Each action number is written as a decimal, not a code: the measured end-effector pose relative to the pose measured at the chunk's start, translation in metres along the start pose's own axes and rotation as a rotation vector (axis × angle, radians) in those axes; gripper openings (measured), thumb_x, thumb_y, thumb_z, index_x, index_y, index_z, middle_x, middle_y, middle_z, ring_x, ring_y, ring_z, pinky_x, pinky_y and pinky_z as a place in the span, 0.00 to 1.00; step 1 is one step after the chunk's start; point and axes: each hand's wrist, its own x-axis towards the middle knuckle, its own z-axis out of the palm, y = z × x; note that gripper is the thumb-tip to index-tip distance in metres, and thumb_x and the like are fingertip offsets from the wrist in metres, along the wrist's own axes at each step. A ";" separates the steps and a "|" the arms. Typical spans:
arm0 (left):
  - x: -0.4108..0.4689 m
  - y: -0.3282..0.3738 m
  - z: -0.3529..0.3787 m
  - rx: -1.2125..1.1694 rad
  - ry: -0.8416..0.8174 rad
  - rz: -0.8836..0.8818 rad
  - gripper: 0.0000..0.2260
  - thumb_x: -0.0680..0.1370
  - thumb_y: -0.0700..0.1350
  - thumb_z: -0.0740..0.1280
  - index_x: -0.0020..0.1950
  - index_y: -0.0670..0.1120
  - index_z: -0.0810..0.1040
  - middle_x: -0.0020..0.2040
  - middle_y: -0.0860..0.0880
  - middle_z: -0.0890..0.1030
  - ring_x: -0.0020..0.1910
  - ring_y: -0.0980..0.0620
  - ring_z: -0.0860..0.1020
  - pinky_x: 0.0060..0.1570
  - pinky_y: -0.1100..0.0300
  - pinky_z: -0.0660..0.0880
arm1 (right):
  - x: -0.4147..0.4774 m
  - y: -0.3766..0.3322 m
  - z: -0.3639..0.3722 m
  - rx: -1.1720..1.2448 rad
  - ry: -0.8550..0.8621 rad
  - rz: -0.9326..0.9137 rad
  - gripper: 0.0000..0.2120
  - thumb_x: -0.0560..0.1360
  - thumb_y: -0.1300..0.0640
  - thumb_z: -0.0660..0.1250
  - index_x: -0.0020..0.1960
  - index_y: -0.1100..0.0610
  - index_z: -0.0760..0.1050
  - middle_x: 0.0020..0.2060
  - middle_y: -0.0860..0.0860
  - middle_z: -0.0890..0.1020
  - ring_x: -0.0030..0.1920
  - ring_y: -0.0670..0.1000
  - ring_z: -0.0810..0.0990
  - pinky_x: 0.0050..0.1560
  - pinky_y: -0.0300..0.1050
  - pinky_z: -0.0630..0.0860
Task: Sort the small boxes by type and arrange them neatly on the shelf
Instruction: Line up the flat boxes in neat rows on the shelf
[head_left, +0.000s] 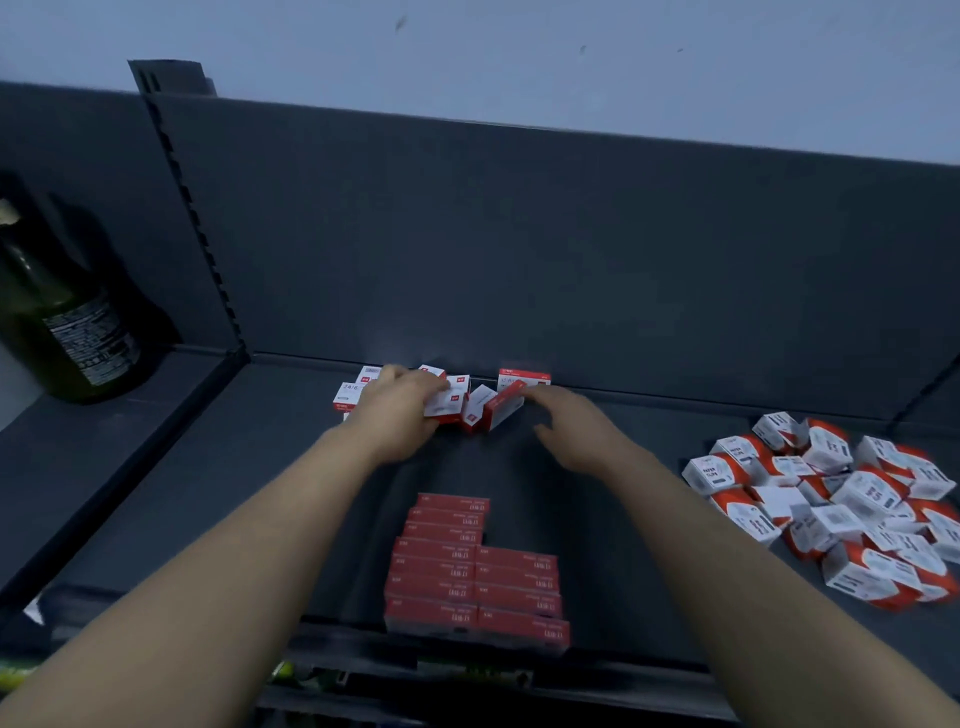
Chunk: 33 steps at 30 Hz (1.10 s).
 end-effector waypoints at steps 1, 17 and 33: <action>0.005 -0.001 0.003 -0.035 -0.040 -0.021 0.22 0.75 0.48 0.64 0.68 0.60 0.70 0.66 0.49 0.71 0.68 0.45 0.65 0.67 0.53 0.65 | 0.007 0.002 0.002 0.015 0.000 -0.014 0.27 0.74 0.65 0.59 0.70 0.48 0.67 0.68 0.50 0.73 0.66 0.52 0.71 0.66 0.47 0.69; 0.007 0.011 -0.006 -0.252 -0.004 0.001 0.16 0.71 0.55 0.72 0.49 0.51 0.69 0.41 0.53 0.80 0.41 0.52 0.77 0.37 0.57 0.71 | 0.019 0.020 -0.007 0.157 -0.036 -0.042 0.09 0.78 0.55 0.65 0.55 0.55 0.79 0.47 0.50 0.80 0.47 0.49 0.76 0.45 0.39 0.72; -0.021 0.042 -0.002 -0.473 -0.130 0.029 0.15 0.77 0.37 0.62 0.62 0.50 0.76 0.55 0.51 0.81 0.53 0.52 0.79 0.58 0.53 0.76 | -0.064 0.029 -0.011 0.176 0.006 0.123 0.20 0.70 0.55 0.70 0.60 0.46 0.70 0.45 0.43 0.77 0.45 0.47 0.77 0.47 0.42 0.74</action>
